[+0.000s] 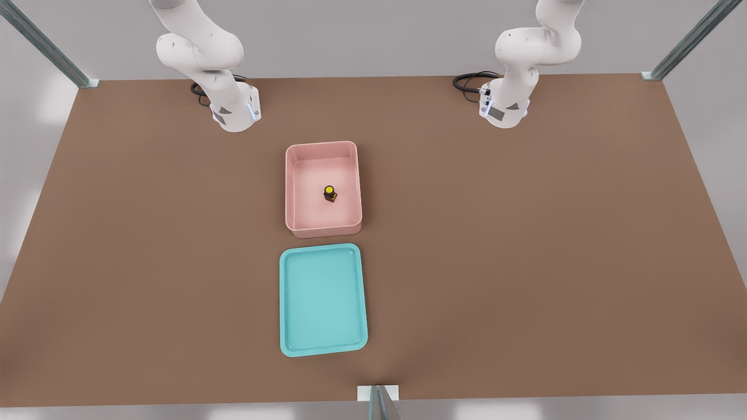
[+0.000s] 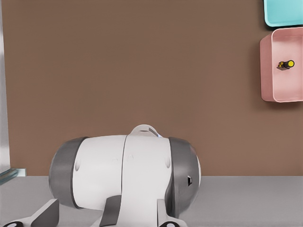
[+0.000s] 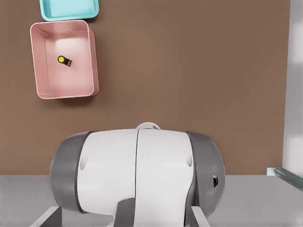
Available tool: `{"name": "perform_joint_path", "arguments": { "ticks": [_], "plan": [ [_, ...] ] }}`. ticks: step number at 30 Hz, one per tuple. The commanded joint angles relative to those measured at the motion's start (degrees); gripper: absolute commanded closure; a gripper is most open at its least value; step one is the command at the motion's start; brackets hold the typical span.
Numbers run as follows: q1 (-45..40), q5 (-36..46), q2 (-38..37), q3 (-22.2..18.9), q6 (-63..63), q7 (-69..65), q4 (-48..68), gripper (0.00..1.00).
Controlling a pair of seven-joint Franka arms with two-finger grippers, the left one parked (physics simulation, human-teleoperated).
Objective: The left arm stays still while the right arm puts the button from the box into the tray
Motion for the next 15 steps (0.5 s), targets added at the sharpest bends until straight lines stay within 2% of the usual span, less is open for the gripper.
{"name": "perform_joint_path", "arguments": {
  "ticks": [1, 7, 9, 10, 12, 15],
  "plan": [
    [-3.81, 1.07, 13.82, 1.34, 78.48, -3.39, -47.31, 0.0],
    [-3.63, 1.07, 14.96, 1.43, 80.59, -3.12, -47.31, 0.0],
    [-1.88, 2.21, 15.67, 2.57, 83.84, 2.14, -47.84, 0.0],
    [1.72, 2.21, 17.16, 2.75, 86.65, 8.19, -48.54, 0.0],
    [6.91, 2.3, 16.9, 2.75, 94.21, 16.56, -54.25, 0.0],
    [10.77, 2.3, 11.1, 3.1, 99.49, 21.04, -65.94, 0.0]
  ]
}}
